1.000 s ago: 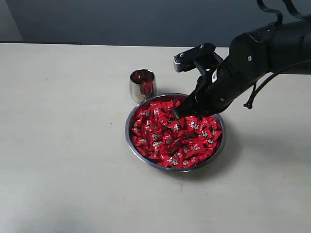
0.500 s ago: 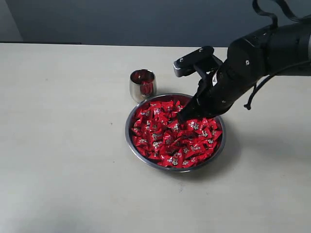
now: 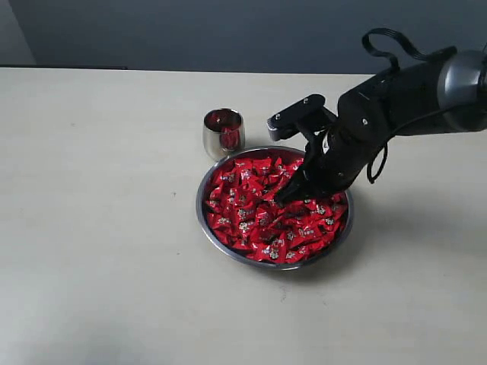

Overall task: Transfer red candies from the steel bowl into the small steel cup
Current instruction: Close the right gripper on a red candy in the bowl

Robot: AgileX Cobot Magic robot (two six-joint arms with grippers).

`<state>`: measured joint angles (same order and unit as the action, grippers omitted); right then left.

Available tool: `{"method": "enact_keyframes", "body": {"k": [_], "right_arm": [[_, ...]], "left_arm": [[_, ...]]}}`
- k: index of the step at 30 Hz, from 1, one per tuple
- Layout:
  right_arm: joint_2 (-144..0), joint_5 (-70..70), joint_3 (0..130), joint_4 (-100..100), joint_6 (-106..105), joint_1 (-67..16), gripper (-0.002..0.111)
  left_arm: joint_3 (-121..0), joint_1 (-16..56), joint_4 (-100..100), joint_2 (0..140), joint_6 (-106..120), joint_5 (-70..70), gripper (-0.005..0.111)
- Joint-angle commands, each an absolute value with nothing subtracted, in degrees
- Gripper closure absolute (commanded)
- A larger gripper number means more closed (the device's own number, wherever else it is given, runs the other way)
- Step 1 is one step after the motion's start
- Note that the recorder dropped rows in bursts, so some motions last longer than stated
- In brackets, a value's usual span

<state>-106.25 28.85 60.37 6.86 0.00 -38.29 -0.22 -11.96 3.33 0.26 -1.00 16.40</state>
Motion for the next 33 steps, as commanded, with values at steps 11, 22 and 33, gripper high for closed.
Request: {"method": "enact_keyframes", "body": {"k": [11, 22, 33], "right_arm": [[-106.3, 33.8, 63.3, 4.0, 5.1, -33.2, 0.077], [-106.6, 33.3, 63.3, -11.3, -3.4, -32.7, 0.074], [-108.9, 32.4, 63.3, -11.5, -3.4, -32.7, 0.074]], "left_arm": [[0.0, -11.6, 3.7, 0.0, -1.1, 16.3, 0.106], [0.0, -11.6, 3.7, 0.0, -1.1, 16.3, 0.106], [0.0, -11.6, 3.7, 0.0, -1.1, 16.3, 0.106]]}}
